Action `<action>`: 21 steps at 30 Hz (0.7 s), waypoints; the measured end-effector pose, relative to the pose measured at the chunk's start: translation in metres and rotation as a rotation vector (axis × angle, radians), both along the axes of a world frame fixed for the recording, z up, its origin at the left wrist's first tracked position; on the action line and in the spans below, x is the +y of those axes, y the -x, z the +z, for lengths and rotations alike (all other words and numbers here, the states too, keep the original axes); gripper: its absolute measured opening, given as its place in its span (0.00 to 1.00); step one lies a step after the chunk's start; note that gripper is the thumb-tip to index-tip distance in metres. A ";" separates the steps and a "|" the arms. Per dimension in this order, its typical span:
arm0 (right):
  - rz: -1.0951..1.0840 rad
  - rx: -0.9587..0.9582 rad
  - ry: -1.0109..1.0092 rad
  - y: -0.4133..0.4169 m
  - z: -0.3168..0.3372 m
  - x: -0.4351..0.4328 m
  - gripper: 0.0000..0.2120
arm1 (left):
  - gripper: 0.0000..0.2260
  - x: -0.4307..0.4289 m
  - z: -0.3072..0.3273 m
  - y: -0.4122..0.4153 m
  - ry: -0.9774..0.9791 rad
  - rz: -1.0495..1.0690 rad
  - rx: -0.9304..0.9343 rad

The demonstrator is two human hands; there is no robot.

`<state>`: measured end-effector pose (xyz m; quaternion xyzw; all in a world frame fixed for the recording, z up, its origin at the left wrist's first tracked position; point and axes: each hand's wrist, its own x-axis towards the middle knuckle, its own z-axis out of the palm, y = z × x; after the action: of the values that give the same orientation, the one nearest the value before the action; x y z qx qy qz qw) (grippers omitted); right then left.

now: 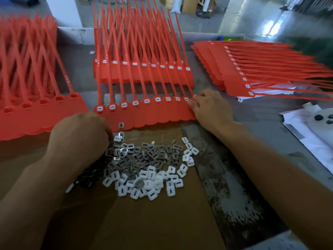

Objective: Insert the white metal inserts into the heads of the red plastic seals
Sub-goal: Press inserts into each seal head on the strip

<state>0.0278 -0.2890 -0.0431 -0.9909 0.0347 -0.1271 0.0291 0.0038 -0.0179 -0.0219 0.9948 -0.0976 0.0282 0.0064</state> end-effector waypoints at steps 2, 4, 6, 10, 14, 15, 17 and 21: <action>-0.007 -0.005 -0.141 0.002 0.000 -0.003 0.20 | 0.13 0.000 0.000 0.001 -0.002 -0.003 -0.007; -0.037 -0.019 -0.298 -0.003 0.003 -0.007 0.18 | 0.14 0.000 -0.001 0.001 -0.004 -0.008 -0.009; -0.110 -0.024 -0.435 -0.011 0.005 -0.009 0.14 | 0.13 0.001 -0.001 0.001 -0.003 -0.006 -0.009; -0.280 0.070 -0.586 -0.028 0.009 -0.011 0.12 | 0.13 0.002 -0.003 0.002 -0.008 -0.011 -0.024; -0.313 0.214 -0.622 -0.042 0.009 -0.015 0.14 | 0.13 0.002 -0.003 0.002 0.009 -0.009 -0.046; -0.319 0.208 -0.630 -0.043 0.009 -0.015 0.13 | 0.13 0.002 -0.003 0.001 0.012 -0.008 -0.048; -0.334 0.183 -0.622 -0.044 0.010 -0.015 0.14 | 0.13 0.003 -0.004 0.001 0.006 -0.006 -0.045; -0.365 0.193 -0.618 -0.041 0.011 -0.013 0.16 | 0.13 0.002 -0.004 0.002 0.011 0.001 -0.043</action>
<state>0.0692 -0.3019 -0.0320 -0.9202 0.2503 -0.0199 0.3002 0.0014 -0.0158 -0.0257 0.9940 -0.0970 0.0501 0.0096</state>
